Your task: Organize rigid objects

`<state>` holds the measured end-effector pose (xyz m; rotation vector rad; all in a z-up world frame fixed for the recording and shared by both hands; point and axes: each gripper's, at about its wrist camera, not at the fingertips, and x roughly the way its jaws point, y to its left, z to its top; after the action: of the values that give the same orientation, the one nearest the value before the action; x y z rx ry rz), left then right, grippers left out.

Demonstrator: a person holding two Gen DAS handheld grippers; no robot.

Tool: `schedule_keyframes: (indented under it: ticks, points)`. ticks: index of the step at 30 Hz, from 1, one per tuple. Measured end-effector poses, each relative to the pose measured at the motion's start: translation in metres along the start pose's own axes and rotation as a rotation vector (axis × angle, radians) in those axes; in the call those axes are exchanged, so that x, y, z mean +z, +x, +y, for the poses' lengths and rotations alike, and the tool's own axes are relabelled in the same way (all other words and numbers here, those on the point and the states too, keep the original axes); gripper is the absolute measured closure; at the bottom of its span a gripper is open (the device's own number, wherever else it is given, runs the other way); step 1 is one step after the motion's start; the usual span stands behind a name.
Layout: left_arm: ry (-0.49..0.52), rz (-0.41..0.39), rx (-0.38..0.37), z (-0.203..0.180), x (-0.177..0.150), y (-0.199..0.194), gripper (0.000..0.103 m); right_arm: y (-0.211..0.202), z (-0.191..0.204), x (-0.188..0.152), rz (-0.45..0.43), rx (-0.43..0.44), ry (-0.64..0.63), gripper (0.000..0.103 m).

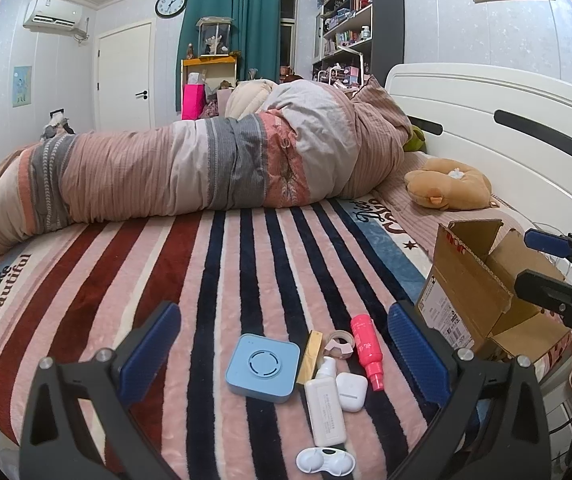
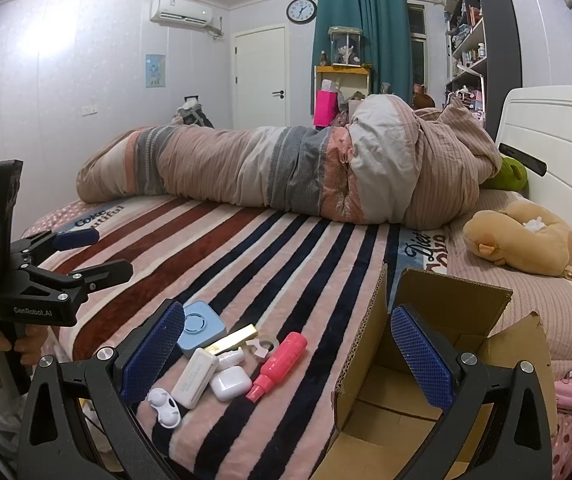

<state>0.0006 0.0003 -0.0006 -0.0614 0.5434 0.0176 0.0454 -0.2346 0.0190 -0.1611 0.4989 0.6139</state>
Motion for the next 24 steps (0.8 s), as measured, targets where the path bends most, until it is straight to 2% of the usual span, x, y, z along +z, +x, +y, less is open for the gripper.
schedule_keyframes:
  ticks: [18, 24]
  points:
    - [-0.002, 0.000, 0.001, -0.001, 0.004, -0.002, 0.000, -0.002, 0.000, -0.001, 0.005, 0.000, 0.001, 0.000]
    - [-0.018, -0.003, 0.000, 0.014, 0.002, -0.006, 0.000, 0.003, 0.002, 0.000, 0.026, 0.005, -0.038, 0.001]
